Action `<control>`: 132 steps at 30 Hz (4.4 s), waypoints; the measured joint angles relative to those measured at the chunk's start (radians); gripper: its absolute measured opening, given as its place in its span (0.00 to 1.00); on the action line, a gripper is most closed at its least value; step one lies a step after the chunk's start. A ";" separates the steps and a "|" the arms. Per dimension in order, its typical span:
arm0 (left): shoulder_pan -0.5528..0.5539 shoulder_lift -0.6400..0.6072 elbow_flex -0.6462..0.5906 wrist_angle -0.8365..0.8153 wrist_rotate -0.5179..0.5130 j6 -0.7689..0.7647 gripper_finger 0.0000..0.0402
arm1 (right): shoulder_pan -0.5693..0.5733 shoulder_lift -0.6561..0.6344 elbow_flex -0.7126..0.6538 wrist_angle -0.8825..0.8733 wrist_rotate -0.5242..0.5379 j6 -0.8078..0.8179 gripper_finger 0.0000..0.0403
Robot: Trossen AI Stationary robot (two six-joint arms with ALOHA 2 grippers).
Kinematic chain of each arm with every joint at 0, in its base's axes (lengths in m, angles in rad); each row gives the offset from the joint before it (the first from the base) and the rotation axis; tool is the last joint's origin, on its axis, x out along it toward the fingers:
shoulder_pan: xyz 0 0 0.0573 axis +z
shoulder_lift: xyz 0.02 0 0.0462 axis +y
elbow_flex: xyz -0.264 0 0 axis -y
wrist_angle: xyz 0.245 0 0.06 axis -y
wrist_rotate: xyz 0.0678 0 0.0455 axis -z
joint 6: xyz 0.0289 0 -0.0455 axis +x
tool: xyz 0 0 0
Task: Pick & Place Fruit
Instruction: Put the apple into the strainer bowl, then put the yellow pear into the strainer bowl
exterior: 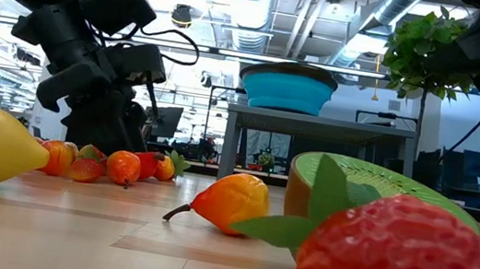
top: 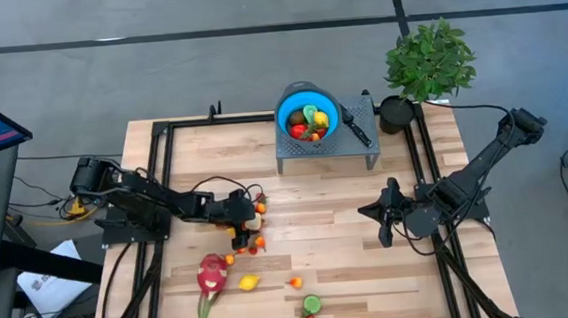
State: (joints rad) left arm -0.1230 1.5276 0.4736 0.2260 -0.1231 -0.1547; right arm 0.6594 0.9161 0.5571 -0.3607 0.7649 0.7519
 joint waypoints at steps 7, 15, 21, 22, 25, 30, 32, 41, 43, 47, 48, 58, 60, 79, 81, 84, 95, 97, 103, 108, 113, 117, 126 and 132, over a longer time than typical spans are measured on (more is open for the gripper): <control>-0.001 0.000 0.000 0.001 0.025 -0.006 0.65 | 0.000 0.000 0.000 0.000 0.000 0.000 0.00; -0.001 0.000 0.000 0.003 0.025 -0.007 0.67 | 0.000 0.000 0.000 0.002 0.000 0.000 0.00; -0.001 0.000 0.016 0.009 0.025 -0.055 0.64 | 0.000 0.000 0.000 0.002 0.000 0.000 0.00; -0.001 0.000 0.024 0.010 0.025 -0.059 0.65 | 0.000 0.000 0.000 0.002 0.000 0.000 0.00; -0.001 0.000 0.056 0.015 0.025 -0.063 0.67 | 0.000 0.000 0.000 0.002 0.000 0.000 0.00; 0.000 -0.001 0.131 0.018 0.025 -0.063 0.64 | 0.000 0.000 0.000 0.001 0.000 -0.003 0.00; 0.000 -0.001 0.172 0.019 0.025 -0.063 0.64 | 0.000 0.000 0.000 0.001 0.000 -0.003 0.00; 0.046 -0.001 0.411 0.024 0.025 -0.003 0.65 | 0.000 0.000 0.000 -0.001 0.000 -0.003 0.00; 0.071 -0.001 0.466 0.024 0.024 0.033 0.65 | 0.000 0.000 0.000 -0.001 0.000 -0.003 0.00; 0.128 -0.001 0.574 0.023 0.024 0.123 0.65 | 0.000 0.000 0.000 -0.001 0.000 -0.003 0.00; 0.145 -0.001 0.599 0.024 0.024 0.143 0.65 | 0.000 0.000 0.000 -0.001 0.000 -0.003 0.00; 0.342 -0.001 0.734 0.025 0.023 0.225 0.65 | -0.011 0.000 0.000 -0.001 0.000 -0.054 0.00; 0.378 -0.001 0.734 0.025 0.023 0.218 0.65 | -0.027 0.000 0.000 0.000 0.000 -0.079 0.00; 0.500 0.177 0.734 0.029 0.005 0.182 0.66 | -0.140 0.000 0.000 0.003 -0.006 -0.132 0.00; 0.506 0.185 0.734 0.034 0.000 0.183 0.66 | -0.139 0.000 0.000 0.003 -0.005 -0.132 0.00; 0.512 0.186 0.734 0.042 -0.001 0.176 0.67 | -0.139 0.000 0.000 0.003 -0.006 -0.132 0.00; 0.511 0.181 0.734 0.046 -0.008 0.176 0.80 | -0.139 0.000 0.000 -0.001 -0.006 -0.134 0.00; 0.509 0.179 0.734 0.044 -0.007 0.176 0.81 | -0.139 0.000 0.000 -0.001 -0.006 -0.134 0.00; 0.492 0.132 0.733 0.038 0.043 0.173 0.76 | -0.121 0.000 0.000 -0.001 -0.008 -0.134 0.00; 0.451 0.038 0.733 -0.058 0.085 0.131 0.70 | -0.098 0.000 0.000 -0.001 -0.009 -0.134 0.00; 0.392 -0.093 0.733 -0.250 0.087 0.060 0.65 | -0.082 0.000 0.000 0.002 -0.009 -0.131 0.00; 0.331 -0.197 0.733 -0.415 0.087 0.027 0.63 | -0.082 0.000 0.000 0.001 -0.009 -0.131 0.00; 0.181 -0.413 0.541 -0.601 0.058 -0.145 0.59 | -0.084 0.000 0.000 -0.006 -0.010 -0.132 0.00; 0.098 -0.498 0.282 -0.549 -0.008 -0.330 0.55 | -0.084 0.000 0.000 -0.006 -0.010 -0.132 0.00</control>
State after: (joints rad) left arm -0.0253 1.0293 0.7561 -0.3231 -0.1314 -0.4850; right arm 0.5758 0.9157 0.5571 -0.3663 0.7552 0.6197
